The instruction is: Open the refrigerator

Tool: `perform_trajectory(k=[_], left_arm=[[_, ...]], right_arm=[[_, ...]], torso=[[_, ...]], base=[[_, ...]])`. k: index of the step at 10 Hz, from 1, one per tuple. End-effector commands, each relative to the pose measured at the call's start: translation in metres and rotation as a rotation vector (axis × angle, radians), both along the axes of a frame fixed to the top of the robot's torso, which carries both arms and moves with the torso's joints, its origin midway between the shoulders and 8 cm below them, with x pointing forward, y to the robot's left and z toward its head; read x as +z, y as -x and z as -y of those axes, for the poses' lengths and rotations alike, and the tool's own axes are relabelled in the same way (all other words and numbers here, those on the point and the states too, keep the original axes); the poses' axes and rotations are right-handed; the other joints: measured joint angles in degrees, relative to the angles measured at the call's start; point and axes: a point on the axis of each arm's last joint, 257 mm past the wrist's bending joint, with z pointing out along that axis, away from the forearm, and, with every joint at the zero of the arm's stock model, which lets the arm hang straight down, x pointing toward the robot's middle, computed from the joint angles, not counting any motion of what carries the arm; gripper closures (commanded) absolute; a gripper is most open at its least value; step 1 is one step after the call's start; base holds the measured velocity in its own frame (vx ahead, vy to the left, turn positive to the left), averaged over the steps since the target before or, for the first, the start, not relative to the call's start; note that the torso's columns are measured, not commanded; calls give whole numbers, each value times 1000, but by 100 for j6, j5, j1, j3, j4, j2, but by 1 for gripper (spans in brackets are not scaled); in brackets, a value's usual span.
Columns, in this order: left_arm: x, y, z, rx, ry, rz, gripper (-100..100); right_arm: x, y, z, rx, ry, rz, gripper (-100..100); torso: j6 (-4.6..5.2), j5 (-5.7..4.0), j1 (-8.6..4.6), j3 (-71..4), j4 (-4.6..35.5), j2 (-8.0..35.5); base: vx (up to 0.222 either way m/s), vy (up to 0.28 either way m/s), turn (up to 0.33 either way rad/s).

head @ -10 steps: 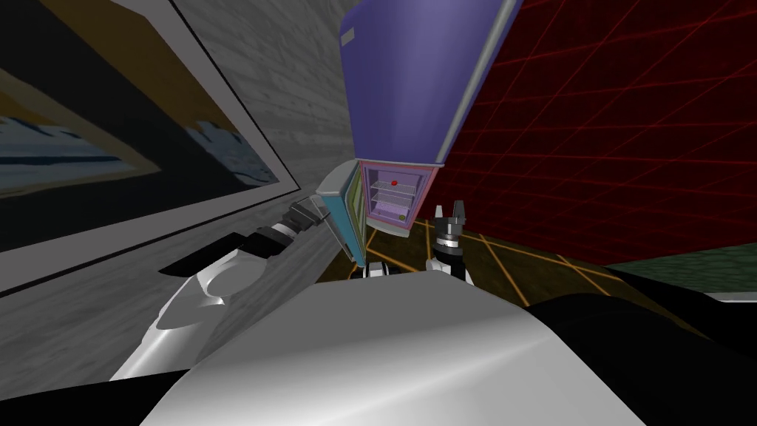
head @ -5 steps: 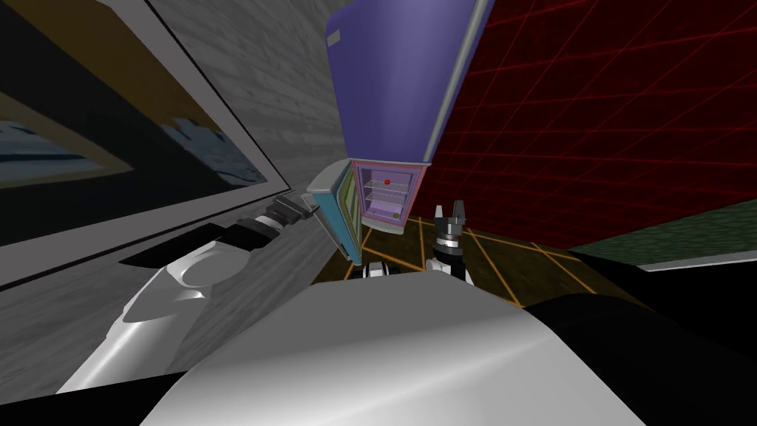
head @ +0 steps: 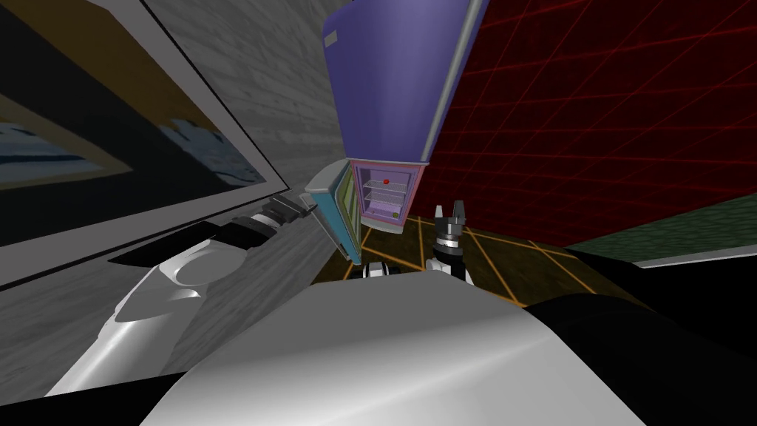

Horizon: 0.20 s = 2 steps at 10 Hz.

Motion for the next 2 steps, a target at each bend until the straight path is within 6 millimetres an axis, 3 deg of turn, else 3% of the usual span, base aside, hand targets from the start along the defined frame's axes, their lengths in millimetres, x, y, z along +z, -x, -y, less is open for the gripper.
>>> perform_trajectory(k=[1, 2], left_arm=[[0, 0, 0, 0, 0, 0, 0], [0, 0, 0, 0, 0, 0, 0]], right_arm=[[0, 0, 0, 0, 0, 0, 0], [0, 0, 0, 0, 0, 0, 0]], torso=[[0, -1, -3, 2, 1, 3], [0, -1, -3, 3, 1, 4]], base=[[0, 0, 0], [0, 0, 0]])
